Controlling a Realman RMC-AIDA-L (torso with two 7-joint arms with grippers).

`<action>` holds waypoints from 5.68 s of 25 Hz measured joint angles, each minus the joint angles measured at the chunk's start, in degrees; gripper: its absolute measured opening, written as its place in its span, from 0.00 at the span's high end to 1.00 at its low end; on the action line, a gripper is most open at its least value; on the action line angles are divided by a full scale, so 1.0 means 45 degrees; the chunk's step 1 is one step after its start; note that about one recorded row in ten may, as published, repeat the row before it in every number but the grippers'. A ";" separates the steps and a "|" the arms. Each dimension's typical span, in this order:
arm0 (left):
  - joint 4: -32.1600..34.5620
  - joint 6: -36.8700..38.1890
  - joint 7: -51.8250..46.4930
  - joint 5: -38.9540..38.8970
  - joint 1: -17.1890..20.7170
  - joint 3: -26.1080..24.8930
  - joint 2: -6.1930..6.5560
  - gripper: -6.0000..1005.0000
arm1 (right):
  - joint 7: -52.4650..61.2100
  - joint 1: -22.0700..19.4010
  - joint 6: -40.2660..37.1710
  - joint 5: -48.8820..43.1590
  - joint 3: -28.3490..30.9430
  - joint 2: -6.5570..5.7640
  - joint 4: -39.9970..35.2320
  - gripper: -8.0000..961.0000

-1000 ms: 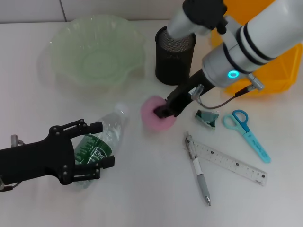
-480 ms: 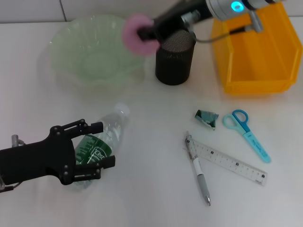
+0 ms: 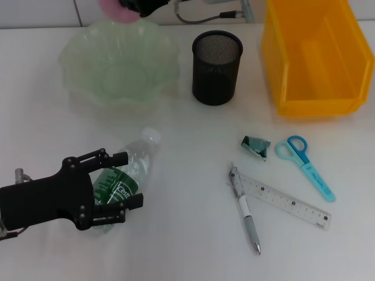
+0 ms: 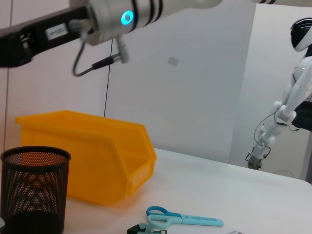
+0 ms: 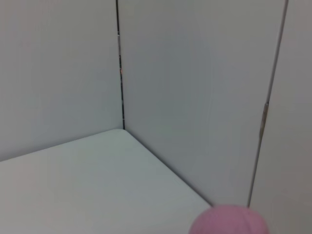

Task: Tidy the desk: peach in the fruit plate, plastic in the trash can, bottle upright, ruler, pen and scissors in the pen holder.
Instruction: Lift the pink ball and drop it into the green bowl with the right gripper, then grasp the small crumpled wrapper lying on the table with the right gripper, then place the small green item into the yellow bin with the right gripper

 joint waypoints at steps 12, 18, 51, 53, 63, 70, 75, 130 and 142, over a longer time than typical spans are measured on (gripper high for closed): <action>-0.0198 -0.0007 0.0127 -0.0009 -0.0241 0.0001 -0.0022 0.16 | -0.2957 0.0800 0.0954 0.2242 -0.0349 0.0022 0.2257 0.84; -0.0298 0.0002 0.0127 -0.0025 -0.0241 0.0035 -0.0022 0.16 | -0.2686 0.0886 0.0975 0.2215 -0.0803 0.0021 0.2398 0.57; -0.0476 0.0011 0.0126 -0.0036 -0.0333 0.0024 -0.0002 0.16 | 0.9502 -0.3596 -1.1771 -0.9358 0.0863 -0.0042 -0.9216 0.14; -0.0477 0.0002 0.0126 -0.0044 -0.0367 0.0057 -0.0002 0.16 | 0.9262 -0.4121 -1.1845 -0.9298 0.0826 -0.0001 -0.9208 0.14; -0.0486 0.0016 0.0111 -0.0046 -0.0416 0.0070 -0.0003 0.16 | 0.8749 -0.4446 -1.0580 -0.9226 -0.0142 -0.0022 -0.7871 0.14; -0.0502 -0.0022 0.0107 -0.0045 -0.0377 0.0075 -0.0002 0.16 | 0.8749 -0.4298 -0.9838 -0.9336 -0.0743 -0.0046 -0.7082 0.14; -0.0503 -0.0023 0.0106 -0.0045 -0.0372 0.0022 -0.0002 0.16 | 0.8591 -0.4268 -0.9306 -0.9355 -0.0780 -0.0061 -0.6361 0.14; -0.0502 0.0044 0.0107 -0.0044 -0.0370 0.0039 -0.0001 0.16 | 0.8437 -0.3262 -0.7081 -0.9230 -0.1747 -0.0034 -0.3346 0.45; -0.0502 0.0027 0.0107 -0.0044 -0.0391 0.0009 -0.0002 0.16 | 0.8456 -0.3312 -0.7441 -0.9192 -0.1531 -0.0059 -0.3903 0.63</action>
